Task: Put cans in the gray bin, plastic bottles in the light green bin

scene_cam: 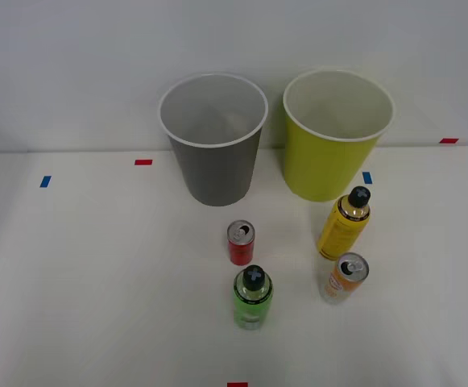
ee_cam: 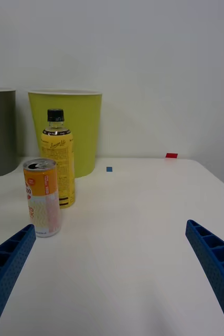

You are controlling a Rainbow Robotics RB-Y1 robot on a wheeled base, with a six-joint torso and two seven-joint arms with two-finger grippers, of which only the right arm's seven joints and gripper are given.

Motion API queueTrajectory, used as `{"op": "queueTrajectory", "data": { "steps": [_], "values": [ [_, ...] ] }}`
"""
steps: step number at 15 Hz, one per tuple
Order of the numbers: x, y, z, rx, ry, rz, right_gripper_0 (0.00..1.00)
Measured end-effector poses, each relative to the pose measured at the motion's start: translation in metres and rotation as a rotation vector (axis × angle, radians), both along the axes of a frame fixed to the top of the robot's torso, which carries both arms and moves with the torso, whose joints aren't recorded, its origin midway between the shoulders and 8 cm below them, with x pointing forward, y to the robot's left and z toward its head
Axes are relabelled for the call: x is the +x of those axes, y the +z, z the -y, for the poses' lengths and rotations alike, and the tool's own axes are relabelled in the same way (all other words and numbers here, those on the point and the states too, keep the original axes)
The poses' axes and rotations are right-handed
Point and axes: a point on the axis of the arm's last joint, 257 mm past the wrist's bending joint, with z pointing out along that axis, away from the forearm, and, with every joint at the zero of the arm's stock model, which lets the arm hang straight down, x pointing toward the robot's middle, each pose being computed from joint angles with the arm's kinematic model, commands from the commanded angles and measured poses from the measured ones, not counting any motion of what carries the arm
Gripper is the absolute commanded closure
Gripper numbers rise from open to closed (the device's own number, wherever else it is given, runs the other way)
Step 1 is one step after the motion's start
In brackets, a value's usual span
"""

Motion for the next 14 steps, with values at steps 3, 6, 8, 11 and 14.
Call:
{"op": "queueTrajectory", "data": {
  "steps": [3,6,8,11,14],
  "values": [
    [0.0,0.0,0.0,0.0,0.0,0.0,0.0],
    [0.0,0.0,0.0,0.0,0.0,0.0,0.0],
    [0.0,0.0,0.0,0.0,0.0,0.0,0.0],
    [0.0,0.0,0.0,0.0,0.0,0.0,0.0],
    [0.0,0.0,0.0,0.0,0.0,0.0,0.0]
  ]
}}
